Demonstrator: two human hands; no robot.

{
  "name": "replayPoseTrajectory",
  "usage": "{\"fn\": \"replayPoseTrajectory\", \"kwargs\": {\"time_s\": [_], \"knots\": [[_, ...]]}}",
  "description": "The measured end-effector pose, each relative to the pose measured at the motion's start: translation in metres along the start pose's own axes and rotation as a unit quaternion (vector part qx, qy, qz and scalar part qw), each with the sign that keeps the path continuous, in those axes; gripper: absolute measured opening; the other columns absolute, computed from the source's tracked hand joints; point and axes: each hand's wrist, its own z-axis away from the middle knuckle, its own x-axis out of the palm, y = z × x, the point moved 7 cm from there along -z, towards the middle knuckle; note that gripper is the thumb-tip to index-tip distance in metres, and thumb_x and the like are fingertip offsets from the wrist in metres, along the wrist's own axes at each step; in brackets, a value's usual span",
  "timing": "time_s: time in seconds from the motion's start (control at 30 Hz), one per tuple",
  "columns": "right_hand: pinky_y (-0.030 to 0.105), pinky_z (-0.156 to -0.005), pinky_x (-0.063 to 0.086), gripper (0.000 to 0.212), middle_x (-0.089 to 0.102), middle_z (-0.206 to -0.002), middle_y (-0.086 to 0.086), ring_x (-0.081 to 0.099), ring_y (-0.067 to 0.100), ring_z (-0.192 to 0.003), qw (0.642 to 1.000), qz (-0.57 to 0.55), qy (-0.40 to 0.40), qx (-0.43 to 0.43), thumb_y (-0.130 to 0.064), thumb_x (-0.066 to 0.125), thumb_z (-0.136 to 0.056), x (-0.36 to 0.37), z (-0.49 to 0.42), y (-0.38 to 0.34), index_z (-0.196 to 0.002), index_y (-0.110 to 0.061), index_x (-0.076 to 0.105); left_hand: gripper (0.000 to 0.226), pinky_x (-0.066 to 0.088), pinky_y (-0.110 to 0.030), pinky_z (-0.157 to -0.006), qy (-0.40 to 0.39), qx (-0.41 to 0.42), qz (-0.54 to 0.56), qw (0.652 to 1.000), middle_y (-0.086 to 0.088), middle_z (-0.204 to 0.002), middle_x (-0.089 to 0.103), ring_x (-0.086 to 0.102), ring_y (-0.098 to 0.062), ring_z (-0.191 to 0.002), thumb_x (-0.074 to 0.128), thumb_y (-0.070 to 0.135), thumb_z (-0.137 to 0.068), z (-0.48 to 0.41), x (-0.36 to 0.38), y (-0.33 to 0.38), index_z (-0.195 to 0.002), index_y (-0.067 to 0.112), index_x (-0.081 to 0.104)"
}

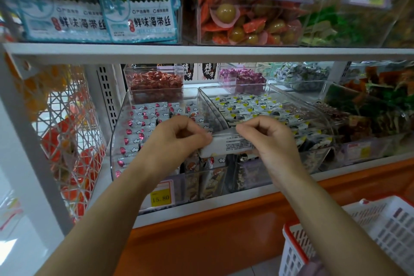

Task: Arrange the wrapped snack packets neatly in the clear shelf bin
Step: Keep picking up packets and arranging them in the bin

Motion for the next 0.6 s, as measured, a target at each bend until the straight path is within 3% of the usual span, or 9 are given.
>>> {"fn": "replayPoseTrajectory", "kwargs": {"time_s": [0.1,0.13,0.23,0.3,0.43,0.6], "knots": [[0.018,-0.059,0.050,0.021,0.061,-0.062,-0.015,0.059,0.001,-0.063,1.000,-0.001,-0.020,0.000,-0.015,0.066,-0.084,0.004,0.000,0.000,-0.065,-0.022,0.066,0.023,0.041,-0.012,-0.043,0.019,0.001,0.012,1.000,-0.003,-0.058,0.055,0.050,-0.004,-0.045,0.064,0.018,-0.084,-0.001,-0.005,0.000,-0.073,-0.001,0.061],[0.020,-0.060,0.052,0.023,0.062,-0.063,-0.015,0.060,0.001,-0.065,1.000,-0.008,-0.025,0.009,-0.015,0.066,-0.084,0.005,-0.001,0.002,-0.063,-0.024,0.066,0.025,0.040,-0.012,-0.042,0.029,0.006,0.005,1.000,-0.004,-0.056,0.055,0.049,-0.004,-0.043,0.063,0.019,-0.085,-0.002,-0.008,0.000,-0.072,-0.003,0.061],[0.053,-0.073,0.056,0.022,0.063,-0.071,0.001,0.062,0.024,-0.079,0.997,-0.058,-0.028,0.048,-0.015,0.067,-0.083,0.006,-0.004,0.009,-0.063,-0.021,0.068,0.029,0.047,-0.011,-0.049,0.051,0.022,0.009,0.998,-0.005,-0.060,0.061,0.057,-0.005,-0.050,0.064,0.023,-0.083,-0.002,-0.013,0.001,-0.074,-0.004,0.065],[0.060,-0.073,0.054,0.023,0.062,-0.072,0.008,0.062,0.029,-0.080,0.996,-0.070,-0.008,0.053,-0.013,0.067,-0.083,0.004,-0.005,0.010,-0.061,-0.019,0.068,0.026,0.053,-0.015,-0.057,0.023,0.009,0.036,0.999,-0.007,-0.075,0.066,0.066,-0.013,-0.064,0.064,0.028,-0.079,-0.002,-0.009,-0.002,-0.080,0.002,0.067],[0.043,-0.062,0.059,0.024,0.068,-0.069,0.004,0.069,0.024,-0.075,0.992,-0.099,-0.007,0.076,-0.012,0.068,-0.083,0.002,-0.006,0.015,-0.060,-0.019,0.070,0.019,0.055,-0.017,-0.066,-0.023,-0.011,0.024,0.999,-0.010,-0.101,0.062,0.068,-0.017,-0.082,0.069,0.020,-0.078,-0.002,-0.002,-0.006,-0.096,0.021,0.064],[0.038,-0.056,0.060,0.011,0.071,-0.069,0.008,0.071,0.024,-0.067,0.981,-0.094,-0.097,0.136,-0.011,0.066,-0.080,-0.001,-0.010,0.020,-0.071,-0.006,0.070,0.015,0.048,-0.006,-0.062,-0.006,0.005,-0.017,1.000,-0.002,-0.098,0.066,0.064,-0.011,-0.084,0.065,0.020,-0.084,-0.001,-0.006,-0.005,-0.095,0.030,0.063]]}}
